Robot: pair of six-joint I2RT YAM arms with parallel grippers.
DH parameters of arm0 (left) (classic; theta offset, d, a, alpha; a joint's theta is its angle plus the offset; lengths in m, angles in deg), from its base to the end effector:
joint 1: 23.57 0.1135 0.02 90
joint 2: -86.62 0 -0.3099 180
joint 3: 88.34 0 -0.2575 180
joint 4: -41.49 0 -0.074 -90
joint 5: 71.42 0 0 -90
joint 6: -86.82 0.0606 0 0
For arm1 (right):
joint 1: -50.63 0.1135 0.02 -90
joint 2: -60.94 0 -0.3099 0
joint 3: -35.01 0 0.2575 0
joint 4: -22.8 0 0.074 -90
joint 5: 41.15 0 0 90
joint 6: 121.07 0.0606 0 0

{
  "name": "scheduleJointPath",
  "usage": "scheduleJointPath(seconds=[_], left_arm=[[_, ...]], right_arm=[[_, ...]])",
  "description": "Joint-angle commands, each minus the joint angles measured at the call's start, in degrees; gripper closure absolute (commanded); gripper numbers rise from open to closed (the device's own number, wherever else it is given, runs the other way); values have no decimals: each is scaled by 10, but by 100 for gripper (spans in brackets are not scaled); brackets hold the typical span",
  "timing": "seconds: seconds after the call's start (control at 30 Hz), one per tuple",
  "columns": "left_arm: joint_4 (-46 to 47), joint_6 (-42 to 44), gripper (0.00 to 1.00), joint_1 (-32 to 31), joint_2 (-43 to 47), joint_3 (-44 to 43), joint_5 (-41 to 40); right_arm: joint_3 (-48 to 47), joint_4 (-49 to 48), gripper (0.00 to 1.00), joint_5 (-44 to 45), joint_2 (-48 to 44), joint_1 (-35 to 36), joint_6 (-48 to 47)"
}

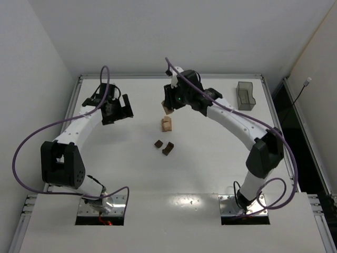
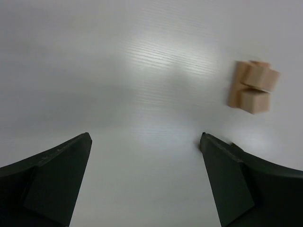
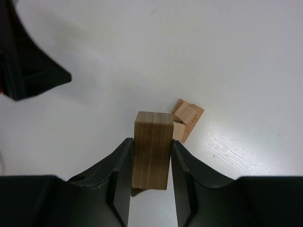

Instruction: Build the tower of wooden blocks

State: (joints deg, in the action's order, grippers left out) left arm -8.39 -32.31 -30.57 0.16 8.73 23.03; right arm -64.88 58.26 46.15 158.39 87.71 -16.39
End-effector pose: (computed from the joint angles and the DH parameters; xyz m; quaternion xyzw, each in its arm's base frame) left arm 0.3349 -0.0459 0.2990 -0.1701 0.9334 -0.1323 0.2868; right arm 0.3415 0.2617 0.3584 -0.1817 0.8597 0.2268 0.4200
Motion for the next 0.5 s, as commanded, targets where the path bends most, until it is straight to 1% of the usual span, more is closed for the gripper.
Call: scheduleJointPath(seconds=[0.0,0.07,0.13,0.17,0.23,0.3,0.47], left_arm=[[-18,-23,1,6,21,-2,-184],[-18,-23,1,6,15,-2,-191],[-18,-23,1,6,9,-8,-197],[-18,-23,1,6,9,-8,-190],[-18,-23,1,6,9,-8,-183],[-18,-23,1,6,3,-8,-183],[-13,-23,1,11,3,-2,-173]], right_arm=[[-104,114,100,47,60,-23,164],[-152,152,100,52,104,-23,205],[-183,175,100,68,134,-23,221],[-210,195,100,68,163,-28,228],[-234,217,100,90,189,-28,242],[-247,222,100,108,207,-22,242],[-242,222,100,123,217,-17,242]])
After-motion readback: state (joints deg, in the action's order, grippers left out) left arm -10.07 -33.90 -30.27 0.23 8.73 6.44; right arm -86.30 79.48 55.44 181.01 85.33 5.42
